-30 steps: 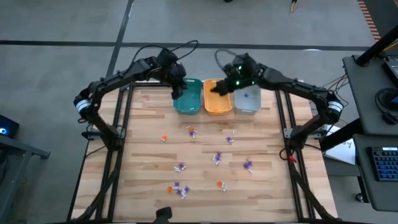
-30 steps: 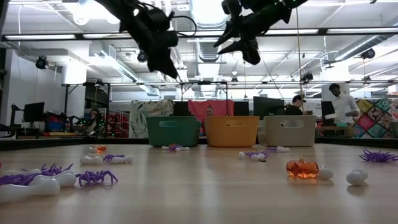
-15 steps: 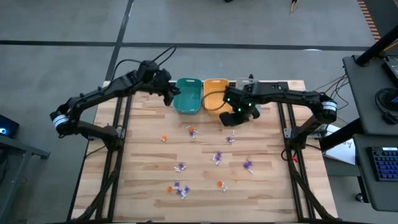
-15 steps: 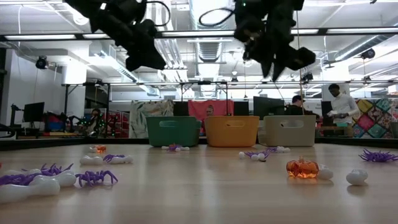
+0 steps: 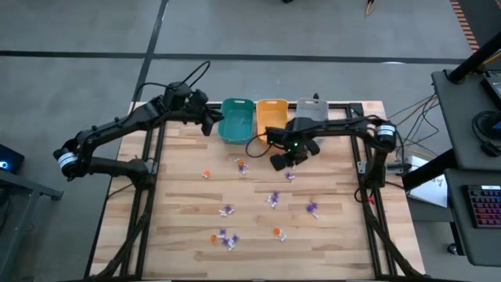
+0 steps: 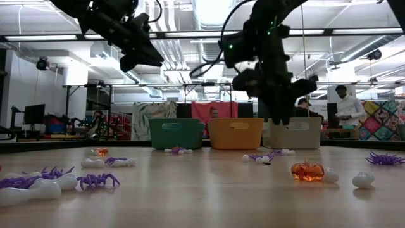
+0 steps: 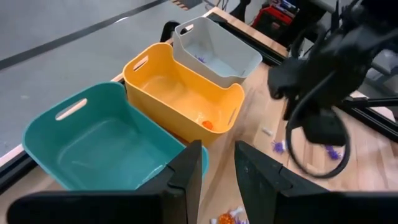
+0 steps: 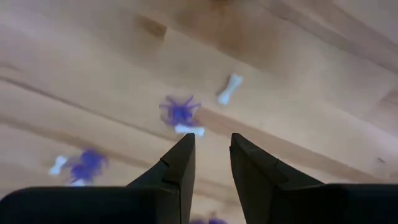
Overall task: Sort Halloween decoration
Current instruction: Put the white bone toy into the blue bin
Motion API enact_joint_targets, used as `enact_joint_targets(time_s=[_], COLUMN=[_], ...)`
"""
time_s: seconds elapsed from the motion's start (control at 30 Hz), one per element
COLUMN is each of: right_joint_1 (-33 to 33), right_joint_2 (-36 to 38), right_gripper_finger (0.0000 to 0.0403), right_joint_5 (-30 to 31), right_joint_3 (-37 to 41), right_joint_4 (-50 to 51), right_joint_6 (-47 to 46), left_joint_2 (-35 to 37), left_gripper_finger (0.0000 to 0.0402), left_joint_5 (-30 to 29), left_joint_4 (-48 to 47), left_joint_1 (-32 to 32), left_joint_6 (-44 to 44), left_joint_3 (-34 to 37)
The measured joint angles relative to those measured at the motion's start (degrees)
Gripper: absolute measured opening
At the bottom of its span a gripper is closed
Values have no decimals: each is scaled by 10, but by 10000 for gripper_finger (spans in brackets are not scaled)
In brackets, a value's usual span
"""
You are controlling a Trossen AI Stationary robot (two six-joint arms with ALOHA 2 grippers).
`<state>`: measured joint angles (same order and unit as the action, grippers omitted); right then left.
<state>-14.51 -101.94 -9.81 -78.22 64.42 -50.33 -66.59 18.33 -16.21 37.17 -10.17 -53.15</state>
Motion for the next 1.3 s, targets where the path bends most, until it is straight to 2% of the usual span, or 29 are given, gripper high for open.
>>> enact_joint_targets(time_s=[0.33,0.77,1.3], right_joint_1=[1,1,1], right_joint_2=[-25,-25,-22], right_gripper_finger=[91,89,14], right_joint_5=[47,53,51], right_joint_3=[36,94,111], right_joint_4=[-46,-132,-166], right_joint_6=[-12,-38,-30], left_joint_2=[-8,-8,-8], left_gripper_finger=[77,77,77], left_joint_5=[-14,-14,-14], left_joint_4=[-1,6,8], left_joint_1=[0,0,0], left_joint_6=[-3,-9,-14], left_joint_3=[0,0,0])
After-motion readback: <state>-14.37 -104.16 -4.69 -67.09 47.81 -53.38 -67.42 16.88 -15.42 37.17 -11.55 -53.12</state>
